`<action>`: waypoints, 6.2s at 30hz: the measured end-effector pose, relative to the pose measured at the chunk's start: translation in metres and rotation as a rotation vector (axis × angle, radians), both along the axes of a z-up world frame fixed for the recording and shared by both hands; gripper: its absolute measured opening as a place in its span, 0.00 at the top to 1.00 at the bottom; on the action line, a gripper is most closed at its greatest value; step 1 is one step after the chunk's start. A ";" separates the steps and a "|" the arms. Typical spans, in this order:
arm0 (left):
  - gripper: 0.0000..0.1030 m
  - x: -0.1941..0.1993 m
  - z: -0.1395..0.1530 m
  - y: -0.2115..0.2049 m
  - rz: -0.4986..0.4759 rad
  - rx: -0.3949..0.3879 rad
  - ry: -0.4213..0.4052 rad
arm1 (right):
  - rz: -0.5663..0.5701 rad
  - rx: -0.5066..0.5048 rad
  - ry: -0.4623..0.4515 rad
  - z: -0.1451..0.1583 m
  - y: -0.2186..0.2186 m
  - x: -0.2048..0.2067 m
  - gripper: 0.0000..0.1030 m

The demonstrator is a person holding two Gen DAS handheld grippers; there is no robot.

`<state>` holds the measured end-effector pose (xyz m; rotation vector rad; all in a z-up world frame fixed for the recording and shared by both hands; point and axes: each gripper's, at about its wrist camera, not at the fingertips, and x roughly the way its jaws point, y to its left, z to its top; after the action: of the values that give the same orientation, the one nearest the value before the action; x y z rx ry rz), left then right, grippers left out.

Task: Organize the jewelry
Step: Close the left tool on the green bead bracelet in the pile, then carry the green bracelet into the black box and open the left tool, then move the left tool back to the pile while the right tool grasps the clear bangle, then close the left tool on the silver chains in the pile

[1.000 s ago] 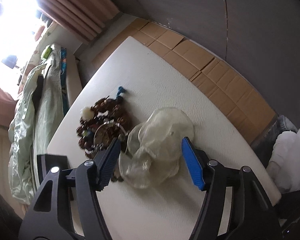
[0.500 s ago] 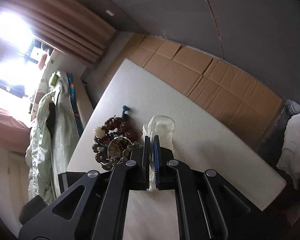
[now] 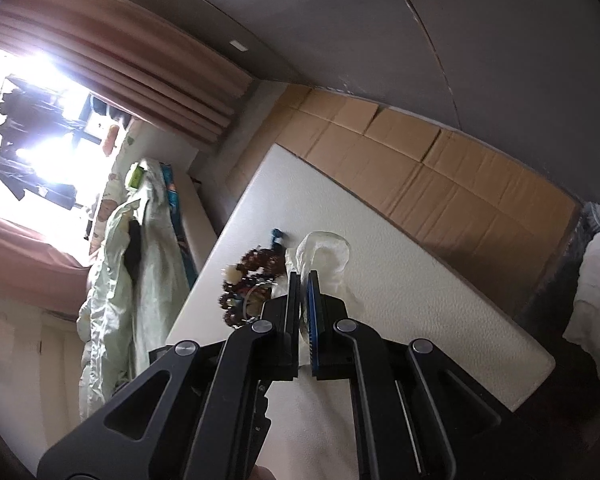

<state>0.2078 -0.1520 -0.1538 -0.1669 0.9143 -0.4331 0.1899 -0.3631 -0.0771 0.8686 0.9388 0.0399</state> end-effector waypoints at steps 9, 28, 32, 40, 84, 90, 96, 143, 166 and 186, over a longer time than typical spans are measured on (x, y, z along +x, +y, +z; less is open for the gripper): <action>0.93 -0.029 0.037 0.025 0.021 -0.065 -0.062 | 0.021 -0.025 -0.066 0.018 0.005 -0.013 0.95; 0.93 -0.071 0.128 0.113 0.190 -0.190 -0.203 | 0.203 0.053 -0.247 0.052 0.076 -0.025 0.95; 0.93 -0.074 0.138 0.136 0.226 -0.197 -0.218 | 0.259 0.074 -0.291 0.061 0.103 -0.025 0.95; 0.93 -0.075 0.148 0.177 0.318 -0.175 -0.215 | 0.390 0.116 -0.328 0.063 0.157 -0.021 0.95; 0.30 -0.028 0.085 0.230 0.508 -0.035 -0.001 | 0.391 0.038 -0.205 0.037 0.179 0.020 0.22; 0.10 -0.040 0.098 0.215 0.478 0.034 -0.070 | 0.363 -0.052 -0.192 0.043 0.164 0.010 0.22; 0.08 -0.048 0.102 0.196 0.454 0.043 -0.084 | 0.340 -0.110 -0.162 0.041 0.145 0.002 0.22; 0.55 0.009 0.057 0.086 0.152 -0.079 0.026 | 0.120 0.022 0.192 -0.054 0.056 0.051 0.69; 0.55 0.012 0.057 0.090 0.163 -0.092 0.014 | 0.229 0.021 -0.104 0.025 0.079 0.023 0.97; 0.55 0.012 0.032 0.061 0.110 0.017 0.061 | 0.216 0.034 -0.156 0.037 0.067 0.011 0.97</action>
<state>0.2201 -0.0909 -0.1220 -0.2147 0.9638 -0.3199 0.2005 -0.2958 -0.0401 0.7810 0.8835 0.3058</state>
